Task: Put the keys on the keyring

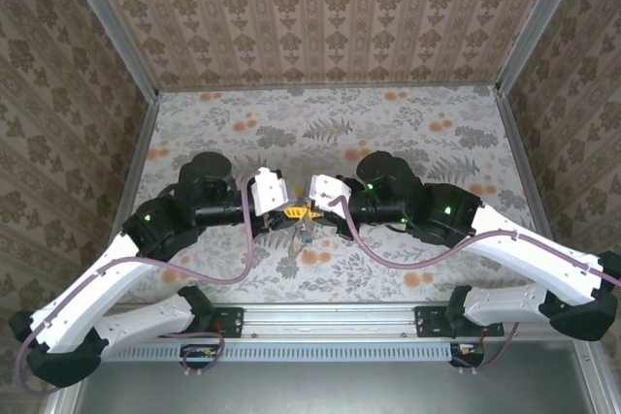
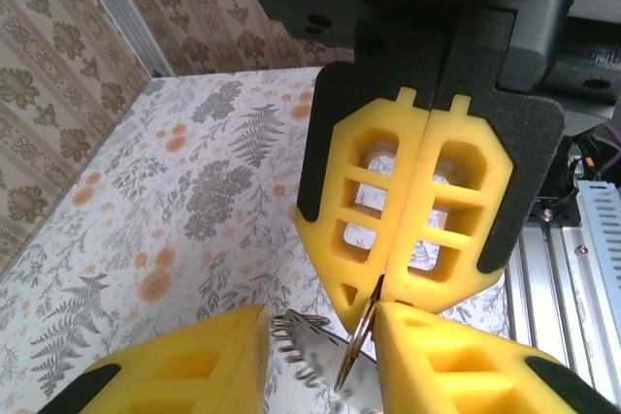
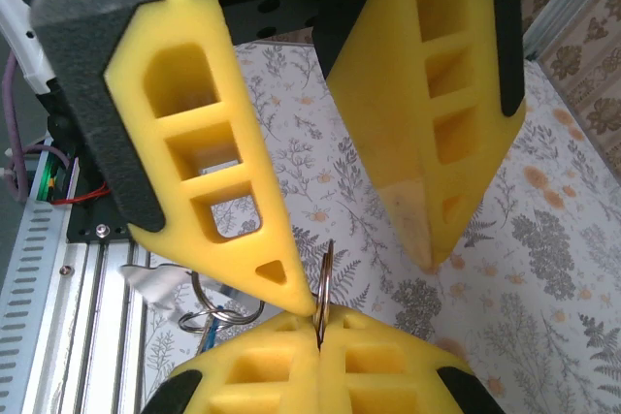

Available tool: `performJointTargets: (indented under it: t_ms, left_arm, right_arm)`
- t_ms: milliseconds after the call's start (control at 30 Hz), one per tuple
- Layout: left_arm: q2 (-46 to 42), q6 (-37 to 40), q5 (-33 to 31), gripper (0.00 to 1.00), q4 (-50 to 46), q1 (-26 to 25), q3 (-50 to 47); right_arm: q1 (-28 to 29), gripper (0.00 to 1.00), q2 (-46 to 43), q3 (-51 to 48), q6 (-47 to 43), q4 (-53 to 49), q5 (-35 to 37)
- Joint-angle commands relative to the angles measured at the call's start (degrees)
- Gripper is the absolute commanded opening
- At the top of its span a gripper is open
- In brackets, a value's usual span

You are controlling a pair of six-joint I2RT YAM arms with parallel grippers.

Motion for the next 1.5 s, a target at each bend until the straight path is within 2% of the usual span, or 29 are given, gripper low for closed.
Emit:
performJointTargets:
  t_ms: [0, 67, 133, 167, 200, 300, 433, 500, 700, 1033, 1133, 1167, 1267, 1333, 1367, 1433, 1467]
  left_arm:
    - [0.8, 2.3, -3.3, 0.24, -2.1, -0.9, 0.8]
    - [0.9, 2.4, -3.5, 0.12, -2.3, -1.2, 0.7]
    - [0.7, 2.4, -3.2, 0.10, -2.0, -1.4, 0.5]
    - [0.7, 2.5, -2.9, 0.02, -1.9, -1.4, 0.5]
    - [0.6, 2.5, -2.2, 0.00, -1.8, -1.4, 0.5]
    - [-0.8, 1.5, 2.1, 0.00, 0.5, -1.3, -0.4]
    - [-4.7, -2.0, 10.1, 0.00, 7.4, 0.7, -2.9]
    - [-5.8, -4.6, 14.9, 0.00, 11.1, 2.1, -4.2]
    - [-7.2, -9.8, 20.7, 0.00, 18.8, 4.0, -7.3]
    - [-8.6, -17.5, 24.8, 0.00, 32.0, 6.0, -12.6]
    - [-8.6, -19.9, 25.4, 0.00, 36.1, 6.6, -14.4]
    - [-8.6, -19.9, 25.3, 0.00, 35.8, 6.7, -14.5]
    - [-8.9, -19.0, 24.0, 0.00, 33.0, 7.1, -14.0]
    - [-8.6, -15.0, 21.0, 0.00, 24.9, 7.0, -11.5]
    - [-8.0, -11.1, 18.3, 0.00, 17.8, 6.7, -8.8]
    - [-6.9, -5.2, 11.4, 0.13, 6.5, 5.5, -4.1]
    - [-6.3, -3.0, 8.2, 0.22, 2.4, 4.8, -2.3]
  right_arm:
    - [0.4, 0.00, -0.8, 1.5, -0.7, 0.4, -1.4]
    - [0.4, 0.00, -1.1, 1.4, -0.8, 0.4, -1.6]
    - [0.3, 0.00, -1.6, 1.1, -0.9, 0.7, -1.7]
    - [0.3, 0.00, -1.9, 0.9, -1.0, 0.8, -1.9]
    - [0.3, 0.00, -2.2, 0.6, -1.0, 0.7, -2.1]
    - [0.3, 0.00, -3.1, -0.3, -0.8, 3.2, -3.0]
    - [0.3, 0.16, -4.0, -2.2, -0.6, 4.9, -4.6]
    - [0.3, 0.18, -3.9, -2.5, -0.5, 5.2, -5.1]
    - [0.3, 0.16, -4.4, -3.0, -0.3, 6.4, -5.7]
    - [0.3, 0.14, -5.0, -4.2, -0.2, 8.3, -8.9]
    - [0.3, 0.03, -5.3, -4.6, -0.1, 8.9, -8.2]
    - [0.4, 0.00, -5.7, -4.6, -0.1, 9.2, -7.6]
    - [0.3, 0.00, -7.2, -5.4, -0.2, 10.1, -5.6]
    - [0.2, 0.00, -8.1, -5.7, -0.3, 10.3, -3.7]
    - [0.2, 0.00, -8.4, -5.6, -0.3, 10.0, -2.5]
    - [0.1, 0.00, -8.2, -4.7, -0.8, 8.6, -0.6]
    - [0.1, 0.00, -7.6, -4.0, -1.2, 7.2, 0.3]
